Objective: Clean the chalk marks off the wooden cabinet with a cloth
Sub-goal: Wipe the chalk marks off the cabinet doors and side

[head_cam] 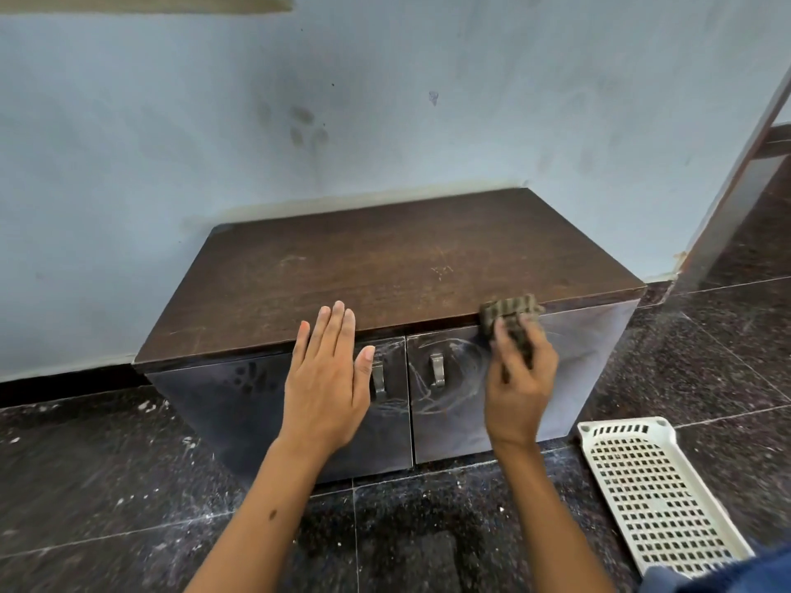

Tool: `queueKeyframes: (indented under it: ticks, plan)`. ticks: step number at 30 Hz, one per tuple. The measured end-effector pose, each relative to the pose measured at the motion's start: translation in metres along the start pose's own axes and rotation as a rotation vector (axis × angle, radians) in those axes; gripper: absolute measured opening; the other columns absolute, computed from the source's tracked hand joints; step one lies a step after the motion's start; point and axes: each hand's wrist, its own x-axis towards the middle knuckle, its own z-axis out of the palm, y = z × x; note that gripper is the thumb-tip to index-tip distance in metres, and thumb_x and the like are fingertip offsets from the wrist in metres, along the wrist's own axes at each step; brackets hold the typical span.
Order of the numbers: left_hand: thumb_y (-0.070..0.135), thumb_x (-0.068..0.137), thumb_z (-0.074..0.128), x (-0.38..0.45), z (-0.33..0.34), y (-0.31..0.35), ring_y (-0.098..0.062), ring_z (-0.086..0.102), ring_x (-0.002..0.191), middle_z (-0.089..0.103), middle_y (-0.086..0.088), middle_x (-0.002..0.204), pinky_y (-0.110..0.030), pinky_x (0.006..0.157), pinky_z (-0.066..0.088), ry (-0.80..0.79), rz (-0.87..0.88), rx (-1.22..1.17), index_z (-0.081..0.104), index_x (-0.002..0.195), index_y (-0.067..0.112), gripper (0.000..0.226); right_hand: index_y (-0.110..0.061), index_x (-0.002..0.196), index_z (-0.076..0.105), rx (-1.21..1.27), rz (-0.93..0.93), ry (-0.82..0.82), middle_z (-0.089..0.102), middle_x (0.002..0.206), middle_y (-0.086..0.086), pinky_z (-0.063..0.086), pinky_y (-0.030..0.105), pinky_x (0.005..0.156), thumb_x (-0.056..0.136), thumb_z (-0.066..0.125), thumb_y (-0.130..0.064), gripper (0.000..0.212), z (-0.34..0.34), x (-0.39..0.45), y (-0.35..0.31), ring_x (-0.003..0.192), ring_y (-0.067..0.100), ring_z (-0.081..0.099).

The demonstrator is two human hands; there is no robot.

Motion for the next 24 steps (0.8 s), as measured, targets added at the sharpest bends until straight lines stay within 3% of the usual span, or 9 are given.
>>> queueKeyframes:
  ticks: [3, 5, 7, 10, 12, 15, 20, 22, 24]
  plan:
    - [0.049, 0.097, 0.000, -0.001, 0.004, 0.003, -0.023, 0.023, 0.144, 0.031, -0.011, 0.152, -0.033, 0.118, 0.005, 0.007, -0.013, 0.021, 0.035, 0.144, 0.002, 0.075, -0.004, 0.113, 0.066, 0.017, 0.098, 0.048, 0.053, 0.125, 0.014, 0.037, 0.017, 0.104, 0.088, 0.058, -0.005, 0.027, 0.006, -0.002, -0.007, 0.116, 0.025, 0.045]
    - [0.050, 0.097, -0.001, -0.001, 0.005, 0.004, -0.024, 0.024, 0.143, 0.032, -0.012, 0.152, -0.033, 0.118, 0.005, 0.017, -0.027, 0.012, 0.036, 0.144, 0.002, 0.077, -0.007, 0.117, 0.063, 0.054, 0.090, 0.026, 0.050, 0.125, 0.004, 0.043, 0.024, 0.101, 0.086, 0.062, -0.002, 0.031, 0.018, -0.011, -0.029, 0.116, 0.019, 0.045]
    - [0.050, 0.098, 0.000, -0.001, 0.005, 0.006, -0.026, 0.026, 0.142, 0.034, -0.013, 0.151, -0.034, 0.117, 0.005, 0.024, -0.034, 0.011, 0.037, 0.143, 0.000, 0.076, -0.009, 0.120, 0.062, 0.076, -0.057, -0.078, 0.050, 0.124, 0.003, 0.048, 0.034, 0.094, 0.085, 0.065, 0.000, 0.036, 0.029, -0.022, -0.049, 0.113, 0.022, 0.048]
    - [0.047, 0.099, 0.006, -0.001, 0.006, 0.006, -0.027, 0.028, 0.142, 0.035, -0.014, 0.150, -0.035, 0.117, 0.006, 0.027, -0.027, 0.032, 0.038, 0.142, 0.000, 0.071, -0.012, 0.119, 0.064, 0.040, -0.257, -0.198, 0.051, 0.126, 0.006, 0.045, 0.036, 0.098, 0.084, 0.066, 0.000, 0.037, 0.034, -0.026, -0.050, 0.112, 0.028, 0.051]
    - [0.044, 0.098, 0.012, -0.001, 0.006, 0.004, -0.026, 0.027, 0.142, 0.035, -0.013, 0.150, -0.034, 0.117, 0.005, 0.040, -0.028, 0.016, 0.037, 0.143, 0.001, 0.067, -0.017, 0.125, 0.057, 0.056, -0.197, -0.170, 0.054, 0.126, 0.006, 0.047, 0.036, 0.097, 0.086, 0.065, -0.001, 0.043, 0.024, -0.015, -0.037, 0.112, 0.027, 0.052]
    - [0.042, 0.097, 0.012, 0.000, 0.006, 0.003, -0.022, 0.024, 0.143, 0.032, -0.009, 0.152, -0.033, 0.118, 0.006, 0.052, -0.037, -0.005, 0.036, 0.144, 0.004, 0.065, -0.014, 0.123, 0.059, 0.057, 0.039, 0.019, 0.048, 0.131, -0.002, 0.047, 0.030, 0.097, 0.088, 0.061, -0.004, 0.036, -0.003, 0.013, 0.002, 0.116, 0.018, 0.046]
    - [0.045, 0.095, 0.009, 0.000, 0.006, 0.005, -0.021, 0.020, 0.144, 0.028, -0.009, 0.154, -0.035, 0.118, 0.005, 0.034, -0.038, 0.018, 0.032, 0.145, 0.003, 0.069, -0.001, 0.115, 0.064, 0.024, 0.261, 0.188, 0.053, 0.127, 0.020, 0.048, 0.039, 0.098, 0.089, 0.061, -0.004, 0.027, -0.012, 0.037, 0.030, 0.121, 0.026, 0.048]
    - [0.046, 0.095, 0.009, 0.000, 0.007, 0.009, -0.023, 0.020, 0.145, 0.028, -0.011, 0.154, -0.037, 0.119, 0.005, 0.039, -0.056, 0.036, 0.032, 0.145, 0.002, 0.071, -0.006, 0.119, 0.063, 0.061, 0.256, 0.160, 0.050, 0.131, 0.010, 0.049, 0.037, 0.098, 0.089, 0.061, -0.007, 0.030, 0.001, 0.024, 0.006, 0.122, 0.018, 0.046]
    - [0.046, 0.095, 0.008, -0.001, 0.008, 0.014, -0.026, 0.019, 0.145, 0.027, -0.013, 0.154, -0.038, 0.118, 0.004, 0.040, -0.077, 0.044, 0.031, 0.145, 0.000, 0.072, -0.009, 0.118, 0.063, 0.088, 0.116, 0.075, 0.051, 0.129, 0.002, 0.050, 0.033, 0.096, 0.088, 0.062, -0.003, 0.031, 0.015, 0.003, -0.024, 0.118, 0.016, 0.048]
